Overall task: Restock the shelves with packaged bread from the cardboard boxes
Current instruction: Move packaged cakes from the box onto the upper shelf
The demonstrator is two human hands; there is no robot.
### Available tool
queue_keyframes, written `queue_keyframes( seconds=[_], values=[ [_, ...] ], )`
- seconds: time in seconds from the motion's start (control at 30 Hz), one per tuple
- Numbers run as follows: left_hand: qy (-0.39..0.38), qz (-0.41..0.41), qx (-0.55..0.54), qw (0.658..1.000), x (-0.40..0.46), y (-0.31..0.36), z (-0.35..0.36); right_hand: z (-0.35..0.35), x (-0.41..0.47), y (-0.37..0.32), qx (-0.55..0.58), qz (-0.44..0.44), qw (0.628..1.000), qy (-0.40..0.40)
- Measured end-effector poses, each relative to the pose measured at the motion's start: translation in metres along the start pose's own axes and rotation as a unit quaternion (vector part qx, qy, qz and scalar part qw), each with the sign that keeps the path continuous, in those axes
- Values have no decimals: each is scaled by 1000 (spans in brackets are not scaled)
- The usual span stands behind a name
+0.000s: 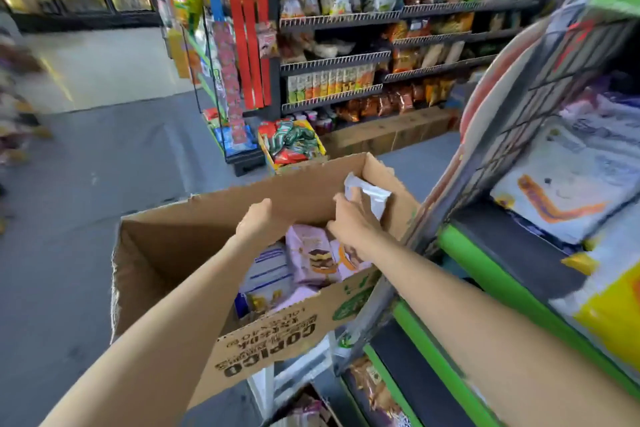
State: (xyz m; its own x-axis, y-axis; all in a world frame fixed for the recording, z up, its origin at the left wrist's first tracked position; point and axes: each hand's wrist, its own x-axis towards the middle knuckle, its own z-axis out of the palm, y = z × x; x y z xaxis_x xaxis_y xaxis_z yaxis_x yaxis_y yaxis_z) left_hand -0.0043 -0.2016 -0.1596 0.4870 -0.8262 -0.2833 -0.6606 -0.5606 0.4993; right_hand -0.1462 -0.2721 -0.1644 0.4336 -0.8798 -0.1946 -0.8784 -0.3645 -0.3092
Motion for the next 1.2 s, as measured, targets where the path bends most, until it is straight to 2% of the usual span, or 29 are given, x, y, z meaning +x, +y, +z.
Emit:
queue_keyframes(
  seconds=[0.13, 0.3, 0.37, 0.47, 0.6, 0.67, 0.73, 0.77, 0.9, 1.0, 1.07, 1.2],
  values=[
    [-38, -22, -23, 999, 62, -4, 43, 35, 69, 12, -73, 37, 996, -34],
    [-72, -65, -11, 995, 111, -1, 86, 64, 106, 22, -102, 114, 988, 10],
    [-94, -98, -9, 991, 122, -6, 100, 70, 115, 26, -105, 106, 988, 25],
    [-145, -146, -40, 978, 127, -15, 114, 69, 125, 28, -178, 96, 978, 60],
    [-130, -176, -76, 973, 126, -25, 131, 65, 131, 28, -254, 119, 958, 64],
    [-105, -194, -101, 970, 126, -27, 136, 67, 132, 29, -194, 133, 971, 36],
    [-90, -193, -134, 968, 123, -24, 137, 69, 126, 29, -133, 116, 984, -22],
    [-74, -186, -147, 969, 120, -20, 135, 70, 120, 28, -115, 98, 988, -20],
    [2, -148, -167, 975, 103, -7, 114, 67, 96, 21, -60, 66, 995, 43],
    [40, -120, -167, 978, 85, -15, 88, 55, 84, 19, 59, 94, 990, 85],
    [69, -74, -165, 981, 68, -23, 67, 43, 74, 16, 141, 90, 977, 131],
    [132, 2, -208, 969, 24, -32, 21, 8, 28, -1, 281, -3, 935, 218]
  ],
)
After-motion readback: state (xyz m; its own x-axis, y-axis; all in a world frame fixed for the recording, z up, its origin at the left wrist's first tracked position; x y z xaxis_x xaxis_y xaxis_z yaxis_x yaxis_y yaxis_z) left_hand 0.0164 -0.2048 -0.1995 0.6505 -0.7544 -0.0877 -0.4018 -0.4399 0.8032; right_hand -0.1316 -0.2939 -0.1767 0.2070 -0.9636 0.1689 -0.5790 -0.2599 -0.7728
